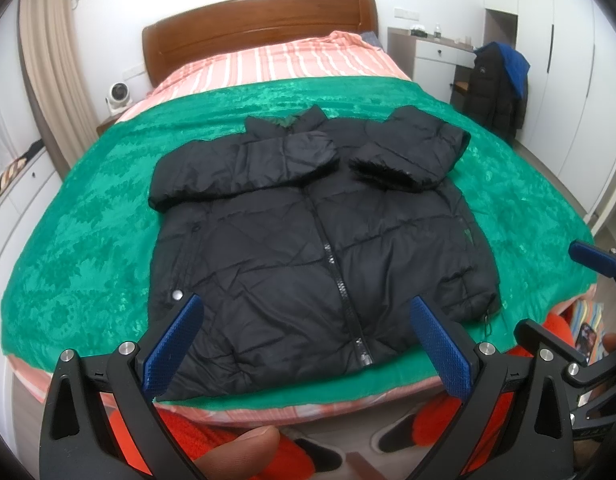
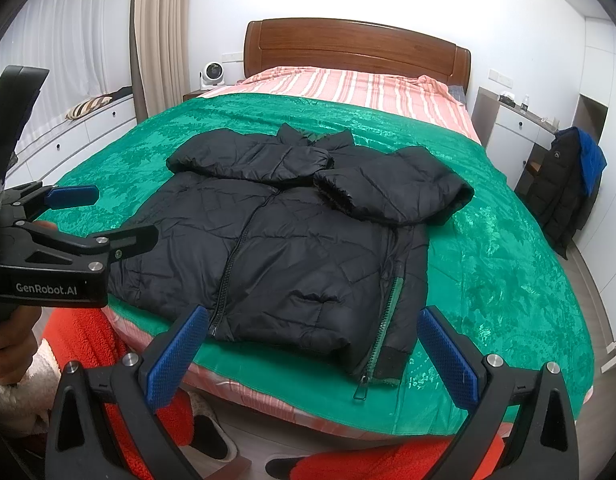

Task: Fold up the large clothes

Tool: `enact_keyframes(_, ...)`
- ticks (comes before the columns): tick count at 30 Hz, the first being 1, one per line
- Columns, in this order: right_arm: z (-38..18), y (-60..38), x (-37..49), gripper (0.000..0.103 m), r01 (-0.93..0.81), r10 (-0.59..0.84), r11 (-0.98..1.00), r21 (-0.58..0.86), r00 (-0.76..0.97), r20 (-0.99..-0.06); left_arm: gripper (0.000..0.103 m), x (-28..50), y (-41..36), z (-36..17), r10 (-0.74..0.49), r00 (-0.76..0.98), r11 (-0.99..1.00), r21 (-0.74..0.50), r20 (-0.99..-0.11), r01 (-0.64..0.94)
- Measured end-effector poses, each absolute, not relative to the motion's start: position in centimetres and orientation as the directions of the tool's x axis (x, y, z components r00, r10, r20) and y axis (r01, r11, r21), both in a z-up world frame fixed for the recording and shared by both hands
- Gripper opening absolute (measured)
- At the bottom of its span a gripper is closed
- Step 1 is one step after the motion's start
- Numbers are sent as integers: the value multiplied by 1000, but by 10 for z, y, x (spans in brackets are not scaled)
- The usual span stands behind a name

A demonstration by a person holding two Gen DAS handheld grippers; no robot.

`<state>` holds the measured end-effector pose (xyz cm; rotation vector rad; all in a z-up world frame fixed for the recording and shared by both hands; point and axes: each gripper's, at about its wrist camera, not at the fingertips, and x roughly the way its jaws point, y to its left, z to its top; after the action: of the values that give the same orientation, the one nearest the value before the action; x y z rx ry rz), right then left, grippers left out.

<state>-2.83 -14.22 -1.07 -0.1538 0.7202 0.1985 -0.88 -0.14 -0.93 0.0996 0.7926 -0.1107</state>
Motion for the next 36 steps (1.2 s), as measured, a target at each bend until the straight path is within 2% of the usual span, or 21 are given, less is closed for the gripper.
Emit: enact_keyframes(36,-15,-140,-28,103,-233,92,964,-127,742,-664,103,-8,-1,-15,-63,688,990,43,-723,135)
